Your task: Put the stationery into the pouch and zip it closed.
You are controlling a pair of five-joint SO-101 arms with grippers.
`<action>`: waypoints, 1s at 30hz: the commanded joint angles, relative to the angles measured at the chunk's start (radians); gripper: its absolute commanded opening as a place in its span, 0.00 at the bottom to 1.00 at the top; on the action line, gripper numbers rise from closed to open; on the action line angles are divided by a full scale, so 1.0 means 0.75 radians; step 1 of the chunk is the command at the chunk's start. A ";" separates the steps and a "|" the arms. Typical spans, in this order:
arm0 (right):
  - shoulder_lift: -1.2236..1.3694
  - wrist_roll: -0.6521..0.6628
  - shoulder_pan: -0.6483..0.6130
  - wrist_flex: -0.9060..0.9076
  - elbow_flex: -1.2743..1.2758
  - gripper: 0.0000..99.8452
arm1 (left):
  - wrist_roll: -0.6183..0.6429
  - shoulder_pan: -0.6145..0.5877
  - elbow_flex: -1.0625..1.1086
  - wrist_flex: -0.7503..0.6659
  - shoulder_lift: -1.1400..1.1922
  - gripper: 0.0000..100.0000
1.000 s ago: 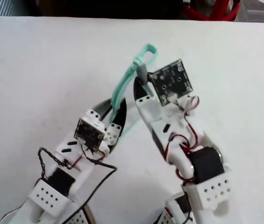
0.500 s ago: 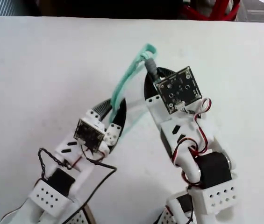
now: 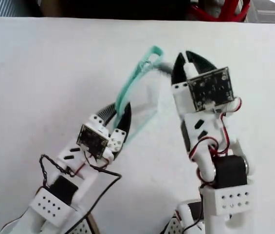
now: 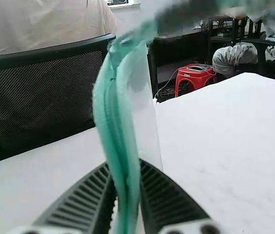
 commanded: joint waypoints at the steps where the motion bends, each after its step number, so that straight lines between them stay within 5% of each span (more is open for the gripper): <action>1: 0.087 0.016 0.017 -0.062 -0.065 0.02 | -0.014 -0.011 0.043 0.010 0.007 0.03; 11: 0.244 0.002 -0.079 0.152 -0.282 0.03 | -0.014 -0.013 0.041 0.010 0.007 0.03; 17: 0.114 0.002 -0.318 0.568 -0.233 0.28 | -0.014 -0.013 0.041 0.010 0.007 0.03; 30: 0.103 -0.188 -0.357 0.171 0.158 0.31 | -0.014 -0.017 0.041 0.012 0.007 0.03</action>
